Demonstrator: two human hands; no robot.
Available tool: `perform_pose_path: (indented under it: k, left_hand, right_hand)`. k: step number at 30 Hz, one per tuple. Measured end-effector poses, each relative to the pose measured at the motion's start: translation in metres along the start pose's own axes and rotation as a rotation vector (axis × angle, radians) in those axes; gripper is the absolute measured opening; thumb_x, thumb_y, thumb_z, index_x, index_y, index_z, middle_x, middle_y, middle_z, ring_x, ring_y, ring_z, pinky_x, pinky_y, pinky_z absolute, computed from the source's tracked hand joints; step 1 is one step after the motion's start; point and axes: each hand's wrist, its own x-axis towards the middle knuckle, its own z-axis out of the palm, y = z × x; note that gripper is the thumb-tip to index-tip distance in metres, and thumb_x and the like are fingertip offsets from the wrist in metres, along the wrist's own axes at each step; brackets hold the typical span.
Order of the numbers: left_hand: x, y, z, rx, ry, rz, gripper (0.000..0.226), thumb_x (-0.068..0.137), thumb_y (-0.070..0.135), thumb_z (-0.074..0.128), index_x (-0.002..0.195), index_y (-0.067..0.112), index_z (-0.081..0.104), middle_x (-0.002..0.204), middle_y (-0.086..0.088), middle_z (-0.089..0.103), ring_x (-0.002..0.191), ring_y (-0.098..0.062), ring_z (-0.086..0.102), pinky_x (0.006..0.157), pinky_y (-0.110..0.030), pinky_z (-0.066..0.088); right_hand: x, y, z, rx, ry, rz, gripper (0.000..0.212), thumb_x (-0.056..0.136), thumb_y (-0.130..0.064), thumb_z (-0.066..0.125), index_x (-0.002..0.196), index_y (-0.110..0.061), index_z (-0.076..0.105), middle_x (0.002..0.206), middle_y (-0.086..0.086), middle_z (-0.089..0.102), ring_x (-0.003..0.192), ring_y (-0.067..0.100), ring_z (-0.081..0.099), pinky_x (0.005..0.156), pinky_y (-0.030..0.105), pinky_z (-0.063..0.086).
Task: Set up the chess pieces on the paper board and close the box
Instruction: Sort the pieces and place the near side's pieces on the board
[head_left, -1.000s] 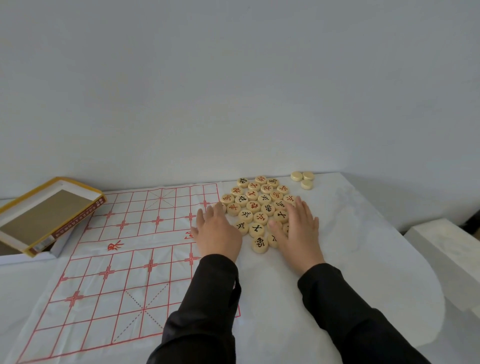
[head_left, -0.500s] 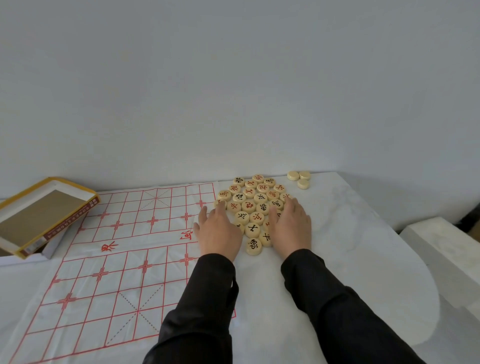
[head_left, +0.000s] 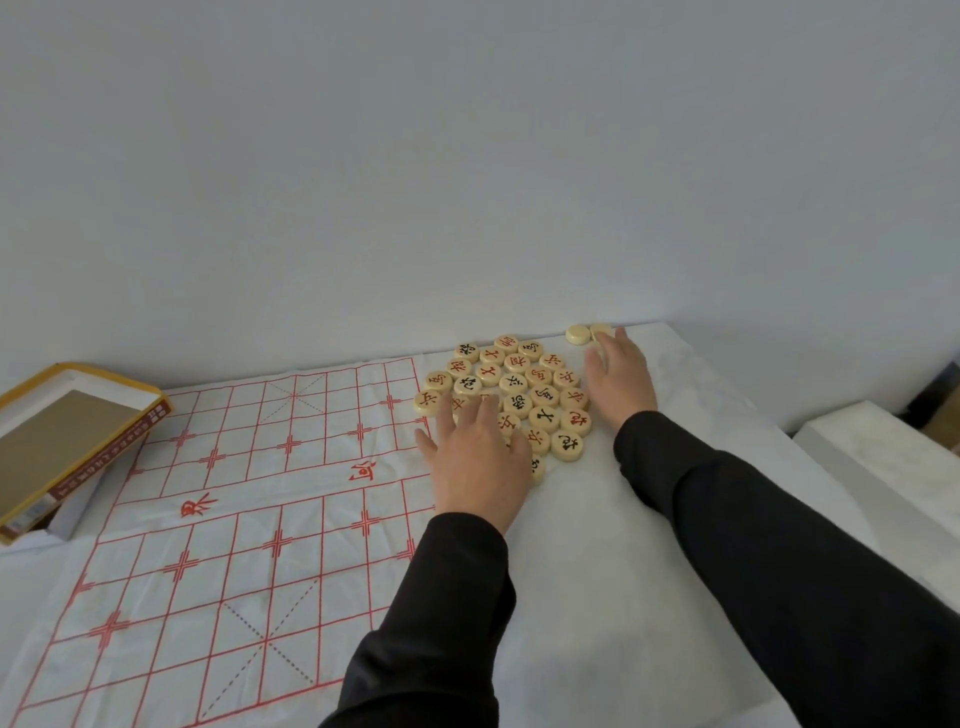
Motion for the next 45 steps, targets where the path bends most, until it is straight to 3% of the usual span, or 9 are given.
perform_pose_path:
  k: [4,9,16,21,29,34,39,42,45]
  left_hand:
    - [-0.002,0.003,0.0,0.003,-0.013,0.026,0.049,0.095,0.034,0.038,0.142,0.024,0.031,0.15,0.004,0.03,0.144,-0.019,-0.001,0.114,-0.053,0.004]
    - [-0.001,0.003,0.001,0.019,-0.018,0.024,0.049,0.094,0.034,0.039,0.142,0.024,0.031,0.15,0.003,0.029,0.144,-0.02,-0.001,0.114,-0.054,0.004]
    - [-0.003,0.006,0.001,0.078,-0.029,0.043,0.05,0.095,0.033,0.038,0.142,0.022,0.03,0.15,0.002,0.029,0.144,-0.022,0.0,0.113,-0.054,0.004]
    - [-0.001,0.008,-0.001,0.076,-0.011,0.053,0.049,0.094,0.032,0.039,0.142,0.023,0.03,0.151,0.003,0.027,0.144,-0.022,0.0,0.113,-0.054,0.004]
    - [0.0,0.006,0.0,0.077,-0.04,0.043,0.05,0.094,0.031,0.039,0.143,0.023,0.029,0.152,0.003,0.025,0.144,-0.022,-0.002,0.113,-0.054,0.003]
    - [-0.001,0.006,0.001,0.087,-0.06,0.041,0.05,0.095,0.032,0.039,0.143,0.022,0.028,0.152,0.002,0.025,0.144,-0.023,-0.001,0.113,-0.053,0.003]
    - [-0.002,0.007,0.002,0.079,-0.053,0.025,0.05,0.094,0.03,0.039,0.143,0.021,0.03,0.152,0.001,0.026,0.144,-0.023,0.001,0.114,-0.053,0.005]
    - [-0.004,0.009,0.005,0.102,-0.08,0.051,0.049,0.094,0.029,0.037,0.142,0.021,0.03,0.152,0.0,0.025,0.144,-0.025,0.001,0.113,-0.053,0.006]
    - [-0.005,0.009,0.006,0.122,-0.072,0.058,0.048,0.094,0.029,0.036,0.142,0.02,0.031,0.152,-0.001,0.025,0.144,-0.026,0.001,0.113,-0.053,0.006]
  right_hand:
    - [-0.003,0.001,0.003,-0.035,0.034,0.009,0.039,0.097,-0.011,0.035,0.132,-0.01,0.05,0.138,0.009,0.049,0.126,0.026,0.043,0.106,0.035,0.034]
    - [-0.013,0.013,0.001,-0.087,0.131,0.012,0.026,0.089,-0.005,0.048,0.112,-0.005,0.06,0.124,0.012,0.05,0.114,0.027,0.047,0.093,0.033,0.039]
    - [-0.017,0.013,-0.001,-0.206,0.163,-0.079,0.019,0.087,-0.013,0.061,0.106,-0.007,0.062,0.106,0.012,0.063,0.101,0.028,0.054,0.086,0.036,0.043]
    - [-0.02,0.011,-0.004,-0.029,0.19,-0.031,0.034,0.092,-0.01,0.055,0.125,-0.01,0.053,0.125,0.011,0.047,0.106,0.027,0.054,0.091,0.03,0.04]
    - [-0.02,0.016,-0.002,0.102,0.221,0.009,0.011,0.084,-0.007,0.063,0.095,-0.008,0.063,0.101,0.01,0.06,0.087,0.02,0.057,0.079,0.027,0.045]
    - [-0.023,0.021,-0.001,0.096,0.195,0.043,0.011,0.087,-0.008,0.062,0.093,-0.01,0.07,0.101,0.008,0.067,0.096,0.023,0.061,0.082,0.025,0.046]
    - [-0.021,0.018,-0.006,0.339,0.212,0.065,0.041,0.087,0.007,0.043,0.118,-0.011,0.063,0.14,0.005,0.047,0.133,0.017,0.038,0.101,0.015,0.024]
    - [-0.003,0.016,-0.002,0.325,0.167,0.064,0.047,0.086,0.002,0.043,0.129,-0.013,0.054,0.148,0.006,0.035,0.139,0.018,0.028,0.11,0.023,0.022]
    - [0.013,0.013,0.003,0.263,0.088,0.003,0.044,0.088,-0.005,0.044,0.13,-0.015,0.053,0.147,0.004,0.037,0.139,0.018,0.029,0.114,0.029,0.022]
